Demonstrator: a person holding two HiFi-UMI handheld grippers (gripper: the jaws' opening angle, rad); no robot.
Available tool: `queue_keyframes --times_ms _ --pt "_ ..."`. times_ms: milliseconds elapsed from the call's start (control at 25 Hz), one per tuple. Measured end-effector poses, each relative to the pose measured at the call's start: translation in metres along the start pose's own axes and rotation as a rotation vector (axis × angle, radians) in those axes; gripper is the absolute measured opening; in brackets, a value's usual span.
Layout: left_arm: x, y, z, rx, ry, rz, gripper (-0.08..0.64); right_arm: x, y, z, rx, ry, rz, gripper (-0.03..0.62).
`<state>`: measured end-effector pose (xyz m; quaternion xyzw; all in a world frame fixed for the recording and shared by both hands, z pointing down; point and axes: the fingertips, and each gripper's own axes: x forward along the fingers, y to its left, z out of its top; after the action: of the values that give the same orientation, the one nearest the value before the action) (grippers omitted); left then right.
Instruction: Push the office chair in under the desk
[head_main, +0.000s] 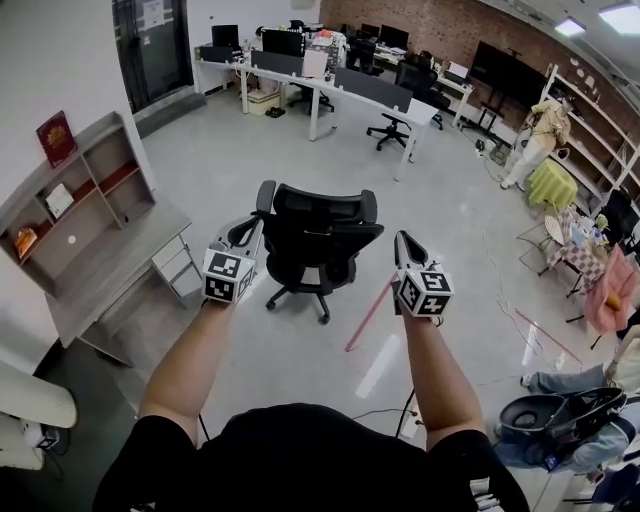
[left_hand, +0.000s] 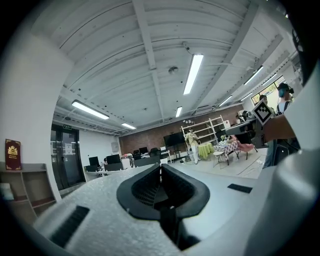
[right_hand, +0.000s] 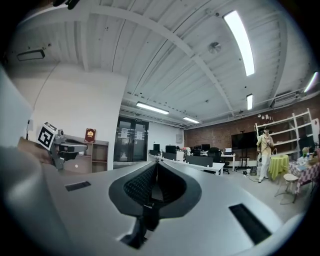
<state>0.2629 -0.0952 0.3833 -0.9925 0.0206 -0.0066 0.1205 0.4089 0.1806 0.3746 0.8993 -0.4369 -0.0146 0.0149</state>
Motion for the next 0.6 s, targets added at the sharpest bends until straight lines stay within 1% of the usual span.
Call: queue_keyframes --times_ms 320,480,600 --pt "0.023 0.020 -0.016 -0.006 0.023 0.009 0.022 0.030 -0.005 -0.019 0.018 0.027 0.007 0.009" --pt "0.046 0.042 -0.032 -0.020 0.035 -0.004 0.021 0.051 -0.003 -0.024 0.003 0.041 -0.004 0.009" --pt "0.069 0.059 -0.042 -0.026 0.037 -0.017 0.022 0.071 -0.011 -0.029 -0.008 0.048 -0.026 0.009"
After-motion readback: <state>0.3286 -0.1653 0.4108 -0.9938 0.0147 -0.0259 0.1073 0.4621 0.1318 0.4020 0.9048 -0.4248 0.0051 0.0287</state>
